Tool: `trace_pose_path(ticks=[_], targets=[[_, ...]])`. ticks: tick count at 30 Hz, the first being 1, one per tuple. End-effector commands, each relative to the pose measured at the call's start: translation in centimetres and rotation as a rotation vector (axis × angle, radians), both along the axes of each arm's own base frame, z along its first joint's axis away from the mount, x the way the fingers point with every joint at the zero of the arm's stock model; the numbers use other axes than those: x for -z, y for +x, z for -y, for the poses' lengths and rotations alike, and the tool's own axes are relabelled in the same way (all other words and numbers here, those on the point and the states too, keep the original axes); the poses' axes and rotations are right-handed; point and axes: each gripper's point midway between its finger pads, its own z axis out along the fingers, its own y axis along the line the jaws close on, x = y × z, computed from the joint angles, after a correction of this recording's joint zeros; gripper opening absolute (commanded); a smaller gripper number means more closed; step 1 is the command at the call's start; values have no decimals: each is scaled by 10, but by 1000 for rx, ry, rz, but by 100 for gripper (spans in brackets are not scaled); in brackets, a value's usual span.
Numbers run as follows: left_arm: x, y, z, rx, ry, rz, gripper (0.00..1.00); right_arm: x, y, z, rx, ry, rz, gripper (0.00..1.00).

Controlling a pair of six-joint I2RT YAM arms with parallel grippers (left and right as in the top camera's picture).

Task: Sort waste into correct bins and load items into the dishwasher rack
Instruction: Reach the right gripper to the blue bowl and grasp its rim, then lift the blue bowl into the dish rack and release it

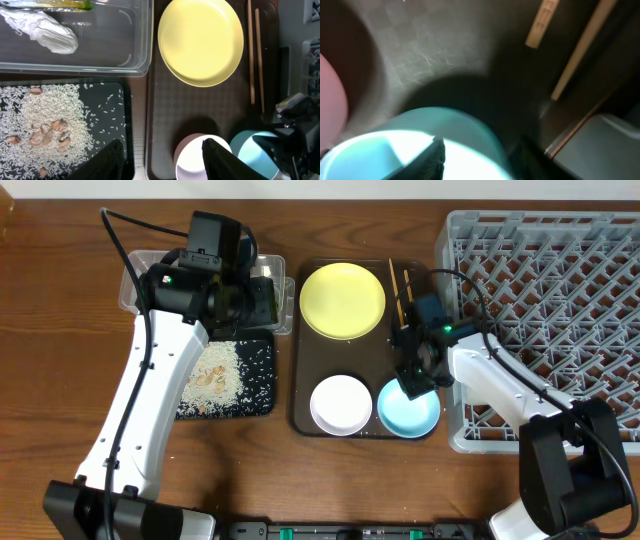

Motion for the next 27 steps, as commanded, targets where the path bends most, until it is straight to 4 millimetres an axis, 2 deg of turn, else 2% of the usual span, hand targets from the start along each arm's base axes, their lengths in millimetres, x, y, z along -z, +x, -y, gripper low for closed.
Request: trace_pose_path(ticks=[1,3,6,9,12,15,17,19,20,22,25,27], targets=[[-3,2,-1,7,15,14,54,5,-3,2,-7,-13,-4,18],[-3,2,-1,7,15,15,54,4,-1,1,-6,-11,2,7],[-3,2,-1,7,15,15,55,1,2,1,0,-5,15,1],[-3,2,-1,7,15,15,55,-9,9,1,28,9,43,1],[-4,3,-1,7,15,16,55,-28,18,2,48,27,87,1],[-4,3,-1,7,15,16,60,-62,33,7,91,35,158,1],[-4,3,-1,7,15,16,65,-94,50,22,170,7,247,1],[-4,3,-1,7,15,16,71,-128,67,44,273,-44,355,1],[-4,3,-1,7,15,16,78,-146,76,57,319,-75,418,1],[-3,3,-1,7,15,16,82,-179,89,83,390,-154,541,1],[-3,2,-1,7,15,14,84,-215,101,120,497,-312,703,1],[-3,2,-1,7,15,14,87,-234,103,149,587,-480,801,1]])
